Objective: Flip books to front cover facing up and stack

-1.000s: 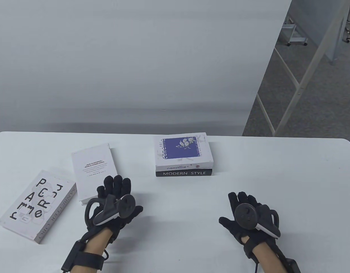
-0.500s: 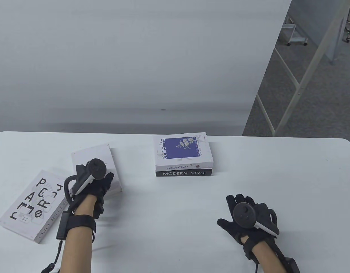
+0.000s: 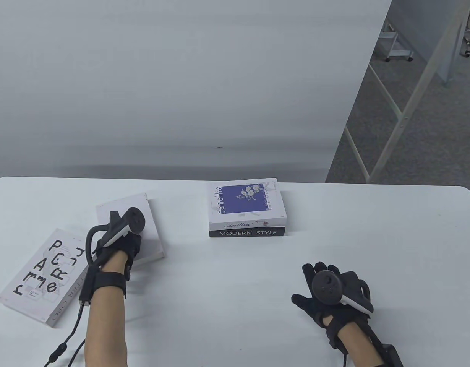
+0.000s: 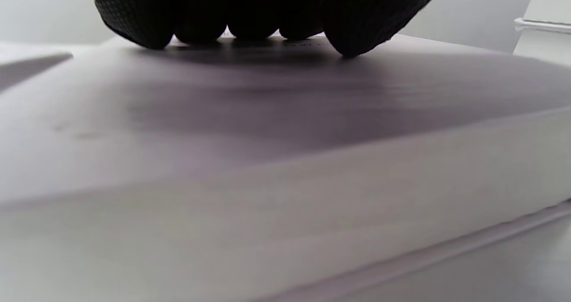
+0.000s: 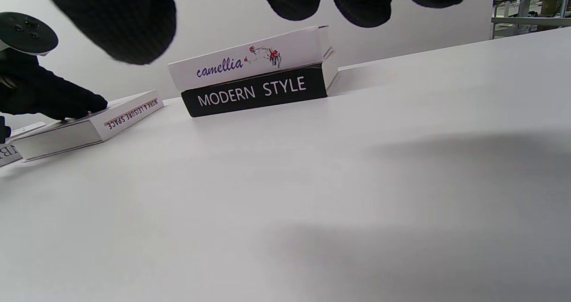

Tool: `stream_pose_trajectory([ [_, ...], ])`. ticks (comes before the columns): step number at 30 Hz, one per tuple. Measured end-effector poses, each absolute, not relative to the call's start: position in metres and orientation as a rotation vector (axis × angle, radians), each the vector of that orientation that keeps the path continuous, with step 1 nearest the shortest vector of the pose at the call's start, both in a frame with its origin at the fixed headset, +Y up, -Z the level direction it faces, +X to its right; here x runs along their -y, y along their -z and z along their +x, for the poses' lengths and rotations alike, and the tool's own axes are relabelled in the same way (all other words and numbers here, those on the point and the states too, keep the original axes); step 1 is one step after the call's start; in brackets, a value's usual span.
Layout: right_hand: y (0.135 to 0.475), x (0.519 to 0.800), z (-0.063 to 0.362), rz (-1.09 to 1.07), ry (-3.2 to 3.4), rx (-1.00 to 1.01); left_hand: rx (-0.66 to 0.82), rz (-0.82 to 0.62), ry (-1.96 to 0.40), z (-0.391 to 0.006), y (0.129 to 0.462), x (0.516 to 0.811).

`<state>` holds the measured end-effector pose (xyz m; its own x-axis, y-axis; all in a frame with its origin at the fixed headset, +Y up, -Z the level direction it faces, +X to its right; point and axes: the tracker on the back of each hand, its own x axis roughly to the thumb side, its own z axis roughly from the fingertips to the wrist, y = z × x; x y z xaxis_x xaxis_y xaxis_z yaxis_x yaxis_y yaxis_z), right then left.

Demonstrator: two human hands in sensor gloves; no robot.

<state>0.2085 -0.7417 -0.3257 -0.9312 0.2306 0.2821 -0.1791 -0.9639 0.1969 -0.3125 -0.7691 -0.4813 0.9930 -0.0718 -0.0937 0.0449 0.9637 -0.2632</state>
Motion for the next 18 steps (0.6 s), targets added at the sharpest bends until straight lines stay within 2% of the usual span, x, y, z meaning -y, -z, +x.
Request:
stream_pose_trajectory([
  [8,0.325,0.743,0.211,0.441,-2.887,-0.258,-0.068,-0.316,0.074,-0.300,0.473,0.759],
  [18,0.322,0.749,0.213,0.448,-2.843,-0.252,-0.008,-0.322,0.140,-0.255,0.427,0.755],
])
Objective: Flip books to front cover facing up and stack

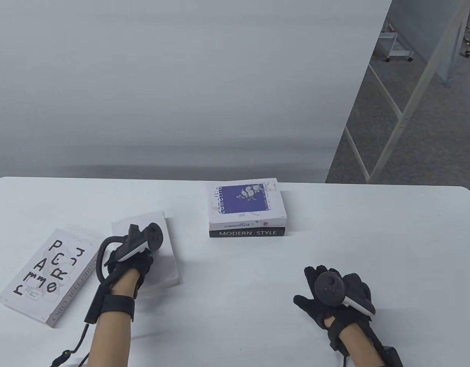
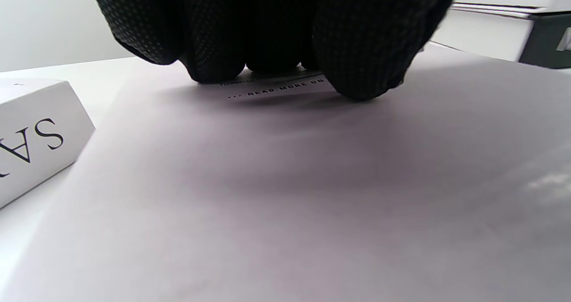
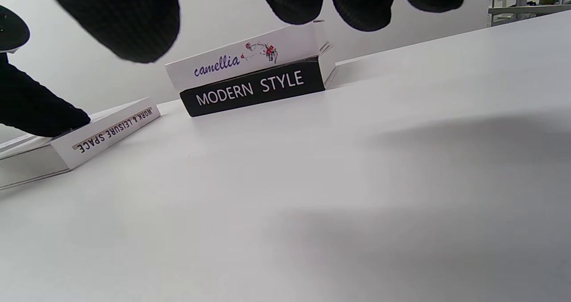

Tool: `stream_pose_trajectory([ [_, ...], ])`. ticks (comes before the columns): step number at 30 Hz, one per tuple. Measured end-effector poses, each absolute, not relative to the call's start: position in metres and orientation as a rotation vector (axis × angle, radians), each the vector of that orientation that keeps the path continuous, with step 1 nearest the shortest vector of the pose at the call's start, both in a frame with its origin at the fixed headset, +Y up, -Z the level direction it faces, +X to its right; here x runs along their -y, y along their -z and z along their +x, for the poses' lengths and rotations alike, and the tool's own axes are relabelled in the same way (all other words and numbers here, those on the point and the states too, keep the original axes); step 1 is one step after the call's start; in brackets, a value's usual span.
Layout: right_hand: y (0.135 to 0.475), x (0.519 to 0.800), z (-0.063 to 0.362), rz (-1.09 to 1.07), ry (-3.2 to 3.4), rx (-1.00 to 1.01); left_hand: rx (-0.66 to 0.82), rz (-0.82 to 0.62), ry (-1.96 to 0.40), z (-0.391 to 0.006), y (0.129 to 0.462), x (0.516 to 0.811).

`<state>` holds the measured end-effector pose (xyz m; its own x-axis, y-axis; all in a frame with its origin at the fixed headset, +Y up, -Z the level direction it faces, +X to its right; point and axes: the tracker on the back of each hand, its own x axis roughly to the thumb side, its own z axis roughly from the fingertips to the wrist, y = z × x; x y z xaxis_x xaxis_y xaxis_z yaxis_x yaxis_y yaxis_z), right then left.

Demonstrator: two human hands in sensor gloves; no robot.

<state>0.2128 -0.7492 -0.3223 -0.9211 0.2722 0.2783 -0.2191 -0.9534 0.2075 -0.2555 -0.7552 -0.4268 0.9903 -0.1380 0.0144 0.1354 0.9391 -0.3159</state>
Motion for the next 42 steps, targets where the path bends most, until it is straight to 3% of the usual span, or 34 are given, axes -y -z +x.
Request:
stream_pose_trajectory([
  [17,0.319,0.759,0.198,0.508,-2.858,-0.313,0.187,-0.292,0.164,-0.169,0.357,0.755],
  [32,0.321,0.770,0.188,0.526,-2.899,-0.398,0.393,-0.269,0.174,-0.067,0.340,0.756],
  [40,0.327,0.777,0.174,0.587,-2.878,-0.484,0.463,-0.244,0.175,-0.042,0.330,0.756],
  [42,0.331,0.781,0.166,0.608,-2.862,-0.533,0.445,-0.157,0.188,-0.043,0.326,0.757],
])
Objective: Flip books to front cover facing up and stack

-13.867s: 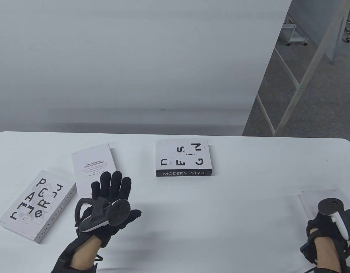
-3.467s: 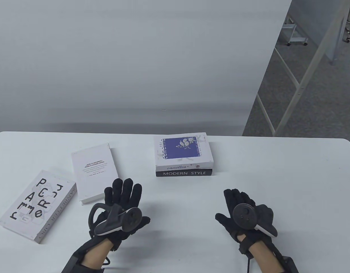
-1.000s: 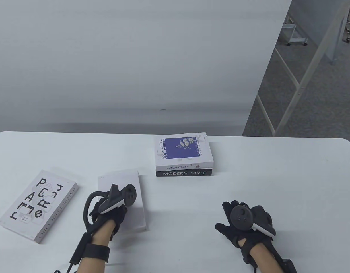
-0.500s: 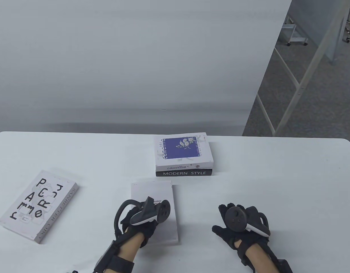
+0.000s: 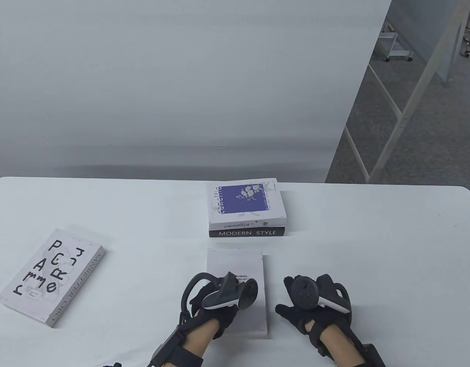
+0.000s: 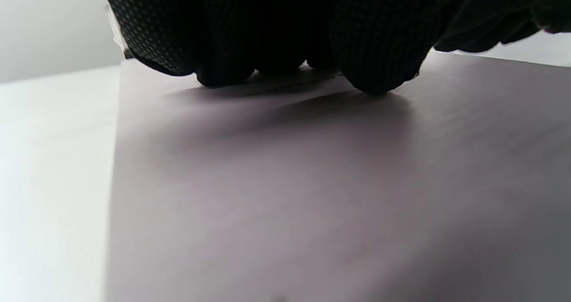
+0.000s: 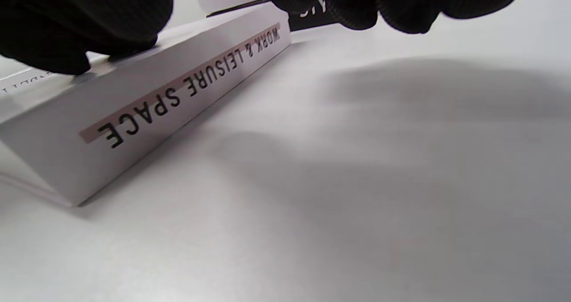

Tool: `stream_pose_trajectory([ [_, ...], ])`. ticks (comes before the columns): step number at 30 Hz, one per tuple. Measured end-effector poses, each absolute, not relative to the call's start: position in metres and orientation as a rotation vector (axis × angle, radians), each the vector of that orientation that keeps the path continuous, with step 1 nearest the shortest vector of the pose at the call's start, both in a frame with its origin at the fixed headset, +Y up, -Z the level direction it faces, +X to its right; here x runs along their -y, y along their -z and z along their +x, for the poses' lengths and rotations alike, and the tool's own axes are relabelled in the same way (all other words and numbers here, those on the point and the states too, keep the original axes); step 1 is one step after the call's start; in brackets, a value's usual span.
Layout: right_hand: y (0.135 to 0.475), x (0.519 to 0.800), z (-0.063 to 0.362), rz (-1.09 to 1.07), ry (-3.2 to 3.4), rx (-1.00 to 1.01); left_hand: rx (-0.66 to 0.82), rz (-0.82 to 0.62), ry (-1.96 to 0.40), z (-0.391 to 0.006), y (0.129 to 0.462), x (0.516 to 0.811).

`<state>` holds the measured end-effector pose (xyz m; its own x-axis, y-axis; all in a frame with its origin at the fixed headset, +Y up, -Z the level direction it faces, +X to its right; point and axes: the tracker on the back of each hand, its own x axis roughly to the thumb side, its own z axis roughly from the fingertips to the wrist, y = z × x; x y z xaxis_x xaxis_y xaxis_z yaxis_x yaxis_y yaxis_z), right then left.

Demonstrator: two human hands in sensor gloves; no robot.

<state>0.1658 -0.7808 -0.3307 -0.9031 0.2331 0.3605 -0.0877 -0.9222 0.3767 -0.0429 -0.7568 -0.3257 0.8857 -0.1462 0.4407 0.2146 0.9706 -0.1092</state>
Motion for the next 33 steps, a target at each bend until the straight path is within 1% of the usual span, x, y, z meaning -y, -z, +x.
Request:
stream_pose_trajectory([
  [3,0.337,0.783,0.154,0.608,-2.806,-0.592,0.429,-0.110,0.166,-0.051,0.324,0.756],
  [6,0.345,0.785,0.144,0.571,-2.681,-0.647,0.348,-0.037,0.150,-0.076,0.322,0.752],
  [7,0.347,0.786,0.142,0.516,-2.626,-0.655,0.318,-0.023,0.124,-0.085,0.321,0.752],
  [9,0.351,0.787,0.139,0.451,-2.580,-0.650,0.223,-0.059,0.021,-0.112,0.322,0.753],
  [12,0.357,0.790,0.136,0.398,-2.552,-0.660,0.125,-0.101,-0.129,-0.141,0.323,0.758],
  [15,0.358,0.793,0.133,0.370,-2.504,-0.665,0.055,-0.200,-0.387,-0.162,0.327,0.773],
  [18,0.357,0.796,0.130,0.387,-2.453,-0.685,0.037,-0.277,-0.601,-0.166,0.333,0.790],
  [20,0.356,0.796,0.130,0.388,-2.454,-0.679,0.037,-0.323,-0.675,-0.165,0.336,0.795],
  [23,0.354,0.797,0.130,0.405,-2.451,-0.675,-0.010,-0.305,-0.712,-0.165,0.340,0.796],
  [30,0.358,0.805,0.135,0.355,-2.260,-0.692,-0.017,-0.393,-0.826,-0.167,0.337,0.804],
  [33,0.358,0.809,0.140,0.390,-2.152,-0.724,-0.015,-0.402,-0.846,-0.167,0.336,0.805],
])
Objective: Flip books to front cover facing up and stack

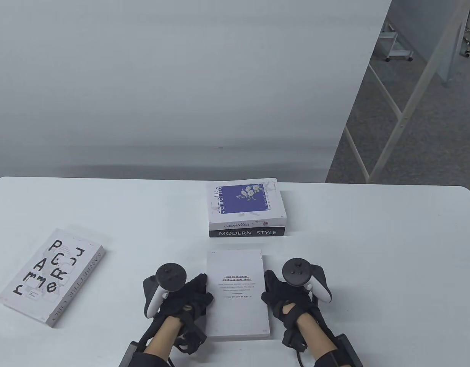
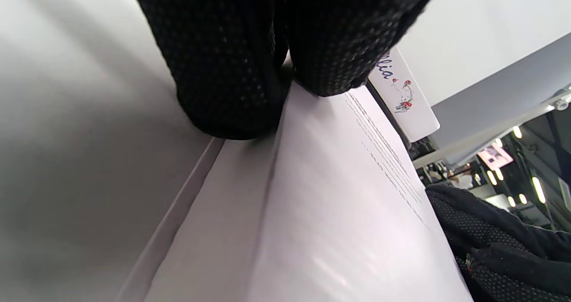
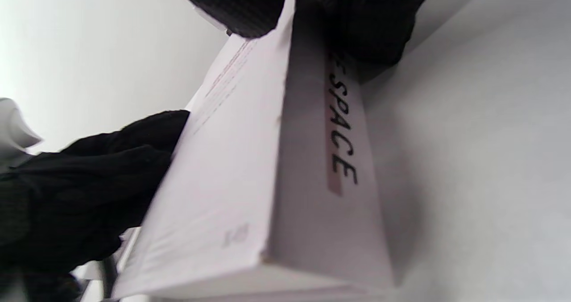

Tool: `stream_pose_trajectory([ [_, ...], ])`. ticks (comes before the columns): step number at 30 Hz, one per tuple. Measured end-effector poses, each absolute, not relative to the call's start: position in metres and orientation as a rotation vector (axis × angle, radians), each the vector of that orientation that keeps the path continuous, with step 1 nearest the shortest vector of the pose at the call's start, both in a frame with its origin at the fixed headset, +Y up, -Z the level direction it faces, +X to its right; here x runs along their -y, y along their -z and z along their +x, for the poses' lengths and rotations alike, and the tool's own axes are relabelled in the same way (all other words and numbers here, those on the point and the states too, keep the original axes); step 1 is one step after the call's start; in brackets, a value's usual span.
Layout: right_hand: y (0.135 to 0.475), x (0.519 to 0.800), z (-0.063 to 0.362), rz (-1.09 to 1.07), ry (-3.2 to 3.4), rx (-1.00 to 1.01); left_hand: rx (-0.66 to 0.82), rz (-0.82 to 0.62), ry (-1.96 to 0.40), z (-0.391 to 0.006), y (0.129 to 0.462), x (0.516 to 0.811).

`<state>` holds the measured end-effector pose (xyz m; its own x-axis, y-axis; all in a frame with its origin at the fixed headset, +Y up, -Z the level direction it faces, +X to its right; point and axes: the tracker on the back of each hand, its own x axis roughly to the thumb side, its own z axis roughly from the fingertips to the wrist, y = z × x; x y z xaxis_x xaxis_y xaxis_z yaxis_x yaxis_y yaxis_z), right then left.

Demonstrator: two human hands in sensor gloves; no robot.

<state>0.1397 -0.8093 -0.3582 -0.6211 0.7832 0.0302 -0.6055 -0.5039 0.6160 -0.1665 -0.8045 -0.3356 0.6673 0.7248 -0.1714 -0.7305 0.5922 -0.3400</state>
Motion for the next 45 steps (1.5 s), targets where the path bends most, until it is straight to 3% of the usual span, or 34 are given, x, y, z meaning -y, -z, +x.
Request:
stream_pose_trajectory([
  [10,0.343,0.800,0.147,0.423,-2.112,-0.594,0.054,-0.423,-0.835,-0.162,0.336,0.805],
  [21,0.325,0.764,0.127,0.732,-2.356,-0.188,0.058,-0.441,-0.817,-0.166,0.334,0.807],
  [30,0.314,0.765,0.108,0.970,-2.441,-0.220,0.038,-0.463,-0.818,-0.171,0.336,0.806],
  [35,0.310,0.763,0.103,1.013,-2.538,-0.112,0.078,-0.457,-0.749,-0.172,0.339,0.804],
  [40,0.310,0.763,0.103,1.029,-2.592,-0.039,0.120,-0.418,-0.654,-0.171,0.339,0.799],
  [45,0.315,0.764,0.108,0.991,-2.577,-0.050,0.271,-0.203,-0.309,-0.156,0.333,0.776],
])
